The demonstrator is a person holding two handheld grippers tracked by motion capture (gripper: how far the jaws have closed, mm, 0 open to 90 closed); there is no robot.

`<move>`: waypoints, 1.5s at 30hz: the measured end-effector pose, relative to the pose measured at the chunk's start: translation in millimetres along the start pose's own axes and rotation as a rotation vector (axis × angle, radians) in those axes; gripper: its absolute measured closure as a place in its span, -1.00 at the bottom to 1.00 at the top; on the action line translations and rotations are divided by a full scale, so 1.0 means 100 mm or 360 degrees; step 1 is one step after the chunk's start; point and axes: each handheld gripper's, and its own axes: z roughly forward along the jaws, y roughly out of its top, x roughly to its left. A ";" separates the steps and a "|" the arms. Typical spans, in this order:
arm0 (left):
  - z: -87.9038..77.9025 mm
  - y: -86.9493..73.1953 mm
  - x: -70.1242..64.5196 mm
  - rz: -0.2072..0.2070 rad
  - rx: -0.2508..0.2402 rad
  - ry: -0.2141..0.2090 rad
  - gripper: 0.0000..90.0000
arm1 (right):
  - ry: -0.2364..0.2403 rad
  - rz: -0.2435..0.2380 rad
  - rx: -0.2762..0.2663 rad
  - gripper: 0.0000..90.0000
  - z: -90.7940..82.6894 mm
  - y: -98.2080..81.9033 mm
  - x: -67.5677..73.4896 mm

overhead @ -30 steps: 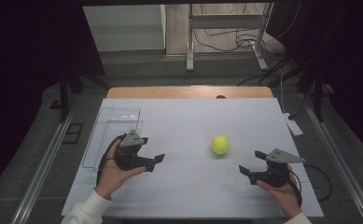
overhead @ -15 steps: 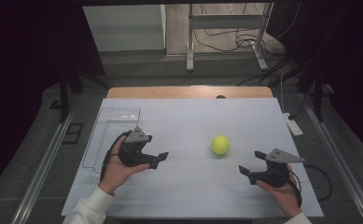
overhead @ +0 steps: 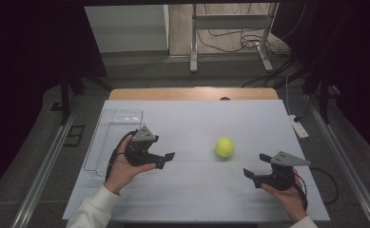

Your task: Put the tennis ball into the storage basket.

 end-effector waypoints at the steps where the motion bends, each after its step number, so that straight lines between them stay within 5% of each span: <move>1: 0.01 0.01 0.00 0.0004 0.0003 -0.0002 -0.71 | -0.0002 0.0002 0.0003 -0.76 0.00 0.00 0.00; 45: 0.33 0.26 -0.08 0.0074 0.0073 -0.0094 -0.72 | 0.0000 0.0001 0.0014 -0.76 0.01 -0.01 0.00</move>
